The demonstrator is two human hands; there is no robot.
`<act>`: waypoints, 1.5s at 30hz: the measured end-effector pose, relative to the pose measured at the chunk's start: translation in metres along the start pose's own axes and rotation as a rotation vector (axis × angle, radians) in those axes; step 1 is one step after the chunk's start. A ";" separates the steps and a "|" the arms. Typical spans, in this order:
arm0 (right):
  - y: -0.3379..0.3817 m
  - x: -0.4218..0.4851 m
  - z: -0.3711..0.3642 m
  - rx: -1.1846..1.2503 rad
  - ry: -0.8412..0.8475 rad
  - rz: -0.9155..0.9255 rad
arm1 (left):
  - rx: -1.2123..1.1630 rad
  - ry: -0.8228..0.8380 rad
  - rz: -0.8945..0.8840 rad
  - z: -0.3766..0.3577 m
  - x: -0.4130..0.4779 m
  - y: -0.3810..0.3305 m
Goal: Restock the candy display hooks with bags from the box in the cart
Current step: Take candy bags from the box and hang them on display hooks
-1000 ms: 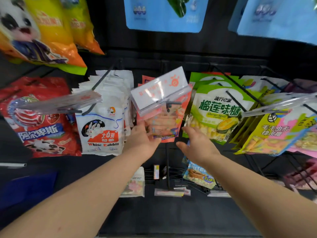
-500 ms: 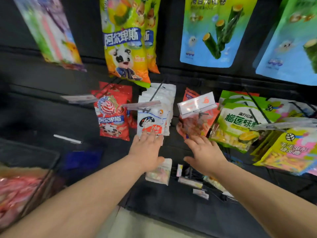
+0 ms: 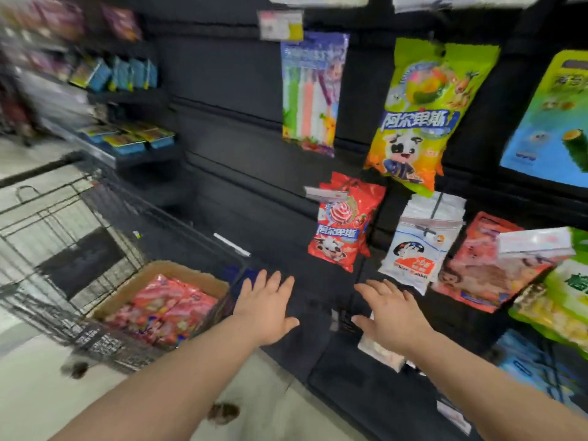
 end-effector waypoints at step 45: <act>0.362 0.260 -0.215 0.057 0.448 0.204 | -0.089 0.366 0.271 -0.205 0.035 0.428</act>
Point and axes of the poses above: each hand's wrist, its own x-axis towards the middle knuckle, its own z-axis out of the back of the hand, y = z × x, the point moved 10 cm from there along x, towards the middle knuckle, and after that the axes turned 12 degrees about x, right-handed, at the moved point
